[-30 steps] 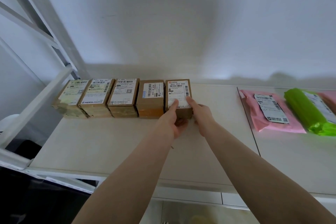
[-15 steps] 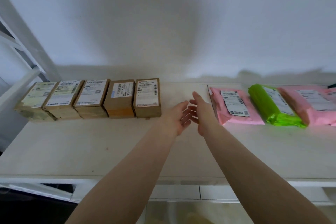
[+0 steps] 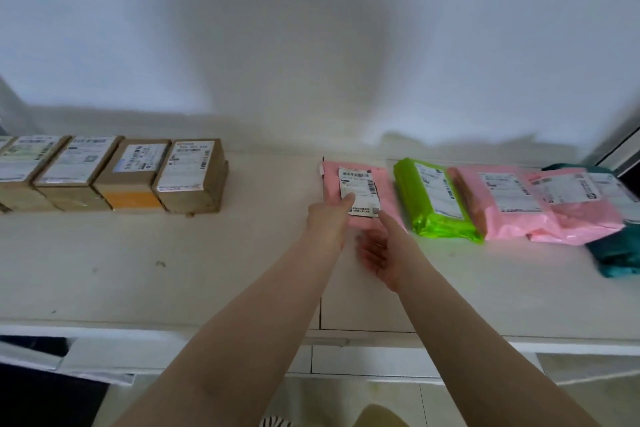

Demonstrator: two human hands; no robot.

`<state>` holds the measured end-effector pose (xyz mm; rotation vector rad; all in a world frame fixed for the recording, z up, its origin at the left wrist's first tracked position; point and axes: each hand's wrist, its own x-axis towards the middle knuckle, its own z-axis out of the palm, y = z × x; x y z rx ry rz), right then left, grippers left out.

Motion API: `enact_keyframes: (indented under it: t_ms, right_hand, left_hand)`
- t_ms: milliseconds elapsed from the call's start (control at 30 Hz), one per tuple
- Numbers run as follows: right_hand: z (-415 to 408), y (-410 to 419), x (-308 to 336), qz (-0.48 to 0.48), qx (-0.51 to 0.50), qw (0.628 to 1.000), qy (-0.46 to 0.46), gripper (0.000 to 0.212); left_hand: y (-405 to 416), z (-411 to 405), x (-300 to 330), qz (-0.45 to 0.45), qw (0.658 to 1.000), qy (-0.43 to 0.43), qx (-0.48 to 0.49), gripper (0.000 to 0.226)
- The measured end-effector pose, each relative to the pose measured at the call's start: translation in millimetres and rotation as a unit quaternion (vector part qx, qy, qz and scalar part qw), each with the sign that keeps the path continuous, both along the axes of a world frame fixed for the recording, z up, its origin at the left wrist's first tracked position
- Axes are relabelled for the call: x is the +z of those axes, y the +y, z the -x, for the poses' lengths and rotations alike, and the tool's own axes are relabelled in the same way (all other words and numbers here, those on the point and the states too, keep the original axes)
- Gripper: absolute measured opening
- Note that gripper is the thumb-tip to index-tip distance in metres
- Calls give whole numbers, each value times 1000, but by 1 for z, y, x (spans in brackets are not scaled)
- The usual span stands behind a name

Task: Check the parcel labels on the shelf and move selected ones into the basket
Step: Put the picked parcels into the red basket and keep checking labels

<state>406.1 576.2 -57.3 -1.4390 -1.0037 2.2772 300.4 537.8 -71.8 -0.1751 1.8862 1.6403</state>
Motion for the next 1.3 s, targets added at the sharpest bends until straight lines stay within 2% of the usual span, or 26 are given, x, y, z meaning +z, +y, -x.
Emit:
enact_keyframes:
  t_ms: [67, 100, 233, 333, 400, 500, 600, 733, 867, 1300]
  right_hand:
    - [-2, 5, -2, 8, 3, 1000, 10, 41]
    - [-2, 7, -2, 11, 0, 1000, 14, 40]
    - [0, 11, -6, 31, -11, 998, 46, 37]
    - [2, 10, -7, 34, 0, 998, 60, 35]
    - [4, 8, -3, 5, -3, 999, 36, 37]
    - [10, 3, 7, -81, 3, 997, 0, 33]
    - [21, -6, 15, -167, 24, 985, 27, 45]
    - [33, -20, 30, -246, 54, 964, 81, 31]
    - [40, -30, 28, -262, 60, 957, 114, 17]
    - [44, -60, 29, -292, 14, 942, 162, 26]
  left_hand:
    - [17, 9, -32, 31, 999, 42, 6, 94]
    - [20, 10, -38, 37, 998, 53, 1, 90]
    - [0, -13, 9, 27, 998, 59, -12, 38]
    - [-13, -10, 14, -13, 998, 62, 29, 27]
    - [-29, -4, 22, -77, 995, 33, 47, 21]
    - [-60, 7, 36, -137, 990, 7, 37, 21]
    - [-88, 19, 43, -161, 987, 22, 14, 20]
    - [-110, 27, 44, -202, 979, 23, -5, 27]
    - [-122, 30, 45, -234, 972, 23, -10, 29]
    - [-145, 39, 47, -330, 943, 0, -36, 28]
